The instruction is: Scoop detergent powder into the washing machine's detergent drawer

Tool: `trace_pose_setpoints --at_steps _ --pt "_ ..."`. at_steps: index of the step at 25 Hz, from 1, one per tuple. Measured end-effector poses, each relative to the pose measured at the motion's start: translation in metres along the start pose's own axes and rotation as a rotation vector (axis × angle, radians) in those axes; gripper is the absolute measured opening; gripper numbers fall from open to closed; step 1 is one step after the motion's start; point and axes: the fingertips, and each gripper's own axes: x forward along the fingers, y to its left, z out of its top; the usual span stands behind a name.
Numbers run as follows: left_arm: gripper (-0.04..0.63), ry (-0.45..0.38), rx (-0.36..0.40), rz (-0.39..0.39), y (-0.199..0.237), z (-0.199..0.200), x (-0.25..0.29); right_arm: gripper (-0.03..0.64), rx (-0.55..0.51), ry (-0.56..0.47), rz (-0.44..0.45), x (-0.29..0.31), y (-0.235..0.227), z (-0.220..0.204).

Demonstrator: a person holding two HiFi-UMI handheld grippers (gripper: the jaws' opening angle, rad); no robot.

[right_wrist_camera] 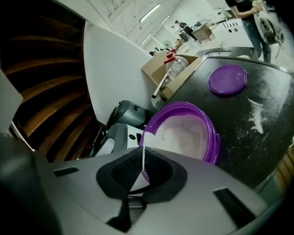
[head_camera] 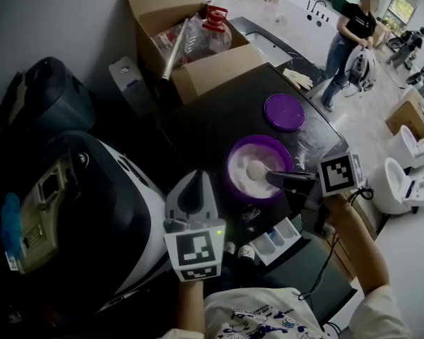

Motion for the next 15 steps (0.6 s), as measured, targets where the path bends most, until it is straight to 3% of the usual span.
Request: trace_pose_setpoints --at_steps 15 --pt "0.002 -0.017 -0.002 -0.027 -0.020 0.007 -0.006 0.023 0.303 -0.156 0.380 -0.026 0.032 -0.004"
